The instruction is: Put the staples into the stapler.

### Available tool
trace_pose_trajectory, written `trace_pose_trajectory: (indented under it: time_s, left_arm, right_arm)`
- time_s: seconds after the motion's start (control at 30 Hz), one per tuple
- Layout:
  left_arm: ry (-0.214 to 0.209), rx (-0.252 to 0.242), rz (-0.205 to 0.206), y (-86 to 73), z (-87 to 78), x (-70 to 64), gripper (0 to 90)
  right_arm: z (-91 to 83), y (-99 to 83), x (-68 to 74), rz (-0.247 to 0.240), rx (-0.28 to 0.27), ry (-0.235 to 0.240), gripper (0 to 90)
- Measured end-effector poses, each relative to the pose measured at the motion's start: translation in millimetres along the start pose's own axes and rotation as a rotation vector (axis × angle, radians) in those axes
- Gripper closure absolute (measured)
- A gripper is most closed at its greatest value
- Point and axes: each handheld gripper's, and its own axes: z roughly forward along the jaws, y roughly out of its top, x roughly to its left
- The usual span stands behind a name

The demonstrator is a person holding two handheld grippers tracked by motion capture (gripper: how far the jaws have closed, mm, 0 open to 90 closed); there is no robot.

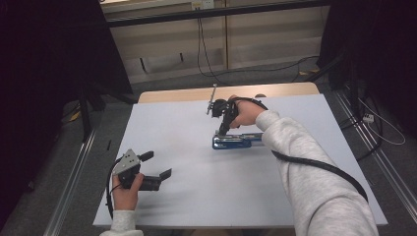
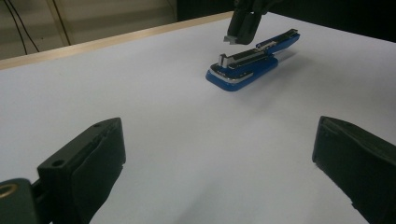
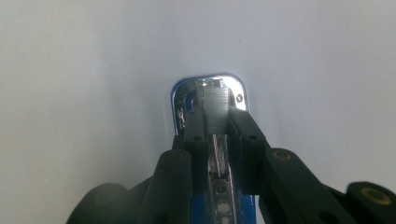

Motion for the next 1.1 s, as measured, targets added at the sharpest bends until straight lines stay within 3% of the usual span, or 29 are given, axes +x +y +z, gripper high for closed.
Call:
trace_pose_trajectory:
  time_s: [1.1]
  left_arm:
    - [-0.001,0.009,0.002,-0.3,1.3,0.0,2.6]
  right_arm:
    - [12.5,1.9,-0.1,-0.028,0.013,0.014,78.5]
